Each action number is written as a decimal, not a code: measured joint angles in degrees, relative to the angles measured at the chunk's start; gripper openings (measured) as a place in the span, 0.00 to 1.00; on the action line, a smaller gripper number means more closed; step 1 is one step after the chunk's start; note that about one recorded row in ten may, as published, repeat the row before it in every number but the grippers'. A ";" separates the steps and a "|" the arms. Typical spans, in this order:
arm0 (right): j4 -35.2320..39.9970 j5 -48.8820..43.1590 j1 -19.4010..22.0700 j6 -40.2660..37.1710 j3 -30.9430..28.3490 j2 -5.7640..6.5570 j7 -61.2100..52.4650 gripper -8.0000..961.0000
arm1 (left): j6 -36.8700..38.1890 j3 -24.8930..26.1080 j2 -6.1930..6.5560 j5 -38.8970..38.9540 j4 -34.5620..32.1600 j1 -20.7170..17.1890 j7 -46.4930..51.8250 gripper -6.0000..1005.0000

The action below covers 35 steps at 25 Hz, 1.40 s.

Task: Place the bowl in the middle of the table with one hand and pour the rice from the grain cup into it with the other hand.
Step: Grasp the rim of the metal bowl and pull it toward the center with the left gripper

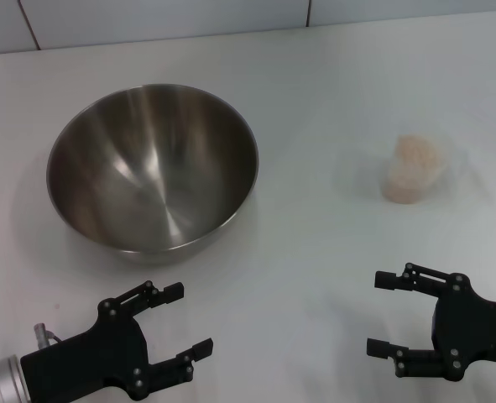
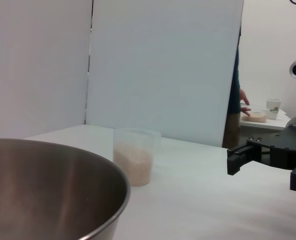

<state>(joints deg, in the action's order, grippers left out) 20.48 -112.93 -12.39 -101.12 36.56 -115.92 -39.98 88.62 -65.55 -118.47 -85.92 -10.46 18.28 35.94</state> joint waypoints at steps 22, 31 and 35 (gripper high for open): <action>0.00 0.00 -0.09 -0.09 0.00 -0.15 -0.17 0.86 | -1.27 16.52 -0.20 2.42 -35.71 -3.13 49.02 0.79; 0.00 0.00 -0.08 -0.36 0.00 -0.52 -0.29 0.86 | -23.12 2.45 0.03 -22.62 -58.54 -3.07 82.99 0.76; -0.01 0.00 -0.02 -0.45 -0.17 -0.53 -0.28 0.86 | -22.68 2.02 0.08 -31.50 -57.85 0.65 88.67 0.76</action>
<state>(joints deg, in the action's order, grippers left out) 20.48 -112.93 -12.41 -101.57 36.39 -116.45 -40.26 65.93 -63.53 -118.39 -117.42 -68.31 18.93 124.61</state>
